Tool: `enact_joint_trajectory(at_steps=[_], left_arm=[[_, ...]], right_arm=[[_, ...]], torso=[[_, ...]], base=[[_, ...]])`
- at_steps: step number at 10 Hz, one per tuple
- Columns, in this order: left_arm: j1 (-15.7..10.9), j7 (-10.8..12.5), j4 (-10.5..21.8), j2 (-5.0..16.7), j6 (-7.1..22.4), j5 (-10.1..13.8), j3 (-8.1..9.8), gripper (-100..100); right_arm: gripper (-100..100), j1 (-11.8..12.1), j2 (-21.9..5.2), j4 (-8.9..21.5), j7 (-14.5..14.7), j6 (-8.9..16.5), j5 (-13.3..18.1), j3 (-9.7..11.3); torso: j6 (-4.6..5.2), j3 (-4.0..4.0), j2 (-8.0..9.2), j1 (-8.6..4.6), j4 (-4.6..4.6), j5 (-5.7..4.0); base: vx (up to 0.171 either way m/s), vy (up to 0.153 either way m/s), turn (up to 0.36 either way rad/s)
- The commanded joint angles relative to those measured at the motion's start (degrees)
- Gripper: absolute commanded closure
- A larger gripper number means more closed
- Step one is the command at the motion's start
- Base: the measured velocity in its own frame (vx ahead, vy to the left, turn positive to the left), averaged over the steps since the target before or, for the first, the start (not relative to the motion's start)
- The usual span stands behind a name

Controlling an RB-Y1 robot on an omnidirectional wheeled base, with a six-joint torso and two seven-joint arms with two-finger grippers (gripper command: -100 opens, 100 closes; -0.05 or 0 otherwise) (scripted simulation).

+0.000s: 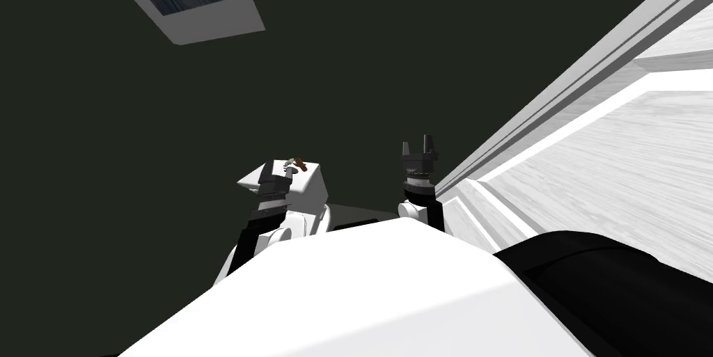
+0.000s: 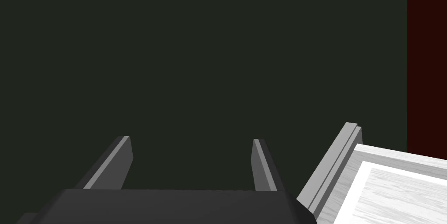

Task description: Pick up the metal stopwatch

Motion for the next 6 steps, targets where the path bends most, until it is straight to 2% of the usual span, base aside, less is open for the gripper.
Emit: enact_joint_trajectory(at_steps=[1,2,3,6], left_arm=[[0.6,0.5,-0.2,0.7,2.9,0.4,1.12,-100],[1.0,0.8,-0.4,1.0,4.7,0.6,1.84,-100],[1.0,0.8,-0.4,1.0,5.2,0.6,1.84,-100],[2.2,1.7,-0.9,1.9,10.5,1.2,3.93,-100]], right_arm=[[0,0.0,0.0,0.0,0.0,0.0,0.0,0.0],[0,0.0,0.0,0.0,0.0,0.0,0.0,0.0],[0,0.0,0.0,0.0,0.0,0.0,0.0,0.0],[0,0.0,0.0,0.0,0.0,0.0,0.0,0.0]], torso=[[0.00,0.00,0.00,0.00,0.00,0.00],[-0.01,0.00,0.00,0.00,0.00,0.00],[0.00,0.00,0.00,-0.01,0.00,0.00],[0.00,-0.01,-0.01,-0.01,0.00,0.00]], base=[[-0.005,0.001,-0.094],[-0.004,-0.001,-0.108],[-0.004,0.000,-0.039],[-0.003,-0.002,-0.106]])
